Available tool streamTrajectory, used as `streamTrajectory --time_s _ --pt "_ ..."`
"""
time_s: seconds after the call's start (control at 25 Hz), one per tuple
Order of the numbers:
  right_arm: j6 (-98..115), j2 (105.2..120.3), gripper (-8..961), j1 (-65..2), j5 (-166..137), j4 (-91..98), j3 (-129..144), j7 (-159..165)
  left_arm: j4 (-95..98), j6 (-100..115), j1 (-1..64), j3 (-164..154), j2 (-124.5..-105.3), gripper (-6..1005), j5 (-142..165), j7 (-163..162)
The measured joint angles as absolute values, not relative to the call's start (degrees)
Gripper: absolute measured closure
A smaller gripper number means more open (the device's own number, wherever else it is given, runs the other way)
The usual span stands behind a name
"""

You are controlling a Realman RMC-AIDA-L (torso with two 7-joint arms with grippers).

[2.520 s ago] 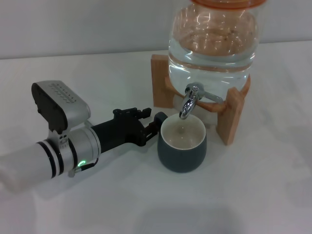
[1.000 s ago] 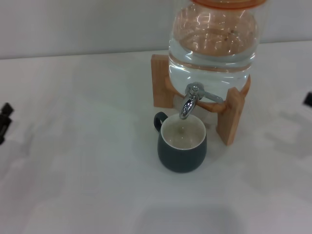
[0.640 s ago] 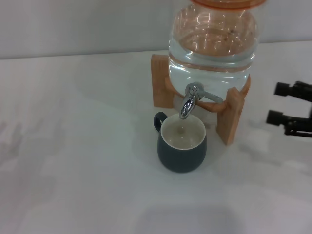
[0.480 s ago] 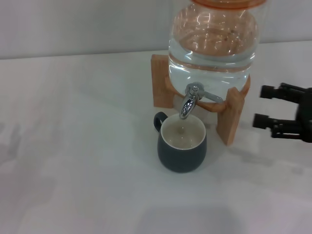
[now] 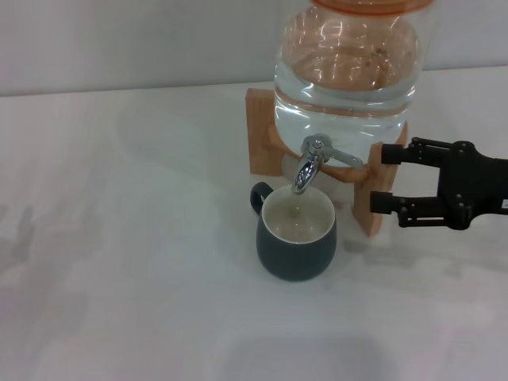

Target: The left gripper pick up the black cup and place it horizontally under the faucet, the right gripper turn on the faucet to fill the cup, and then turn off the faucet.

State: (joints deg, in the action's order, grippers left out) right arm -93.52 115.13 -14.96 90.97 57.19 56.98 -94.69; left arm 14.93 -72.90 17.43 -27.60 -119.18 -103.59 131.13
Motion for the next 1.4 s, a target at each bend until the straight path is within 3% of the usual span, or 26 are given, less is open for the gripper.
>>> streamTrajectory --time_s 1.4 --pt "-91.70 115.13 85 -16.09 91.62 58.69 66.11 -92.11 14.38 -74.54 16.45 -27.95 -119.36 597 -103.26 131.04"
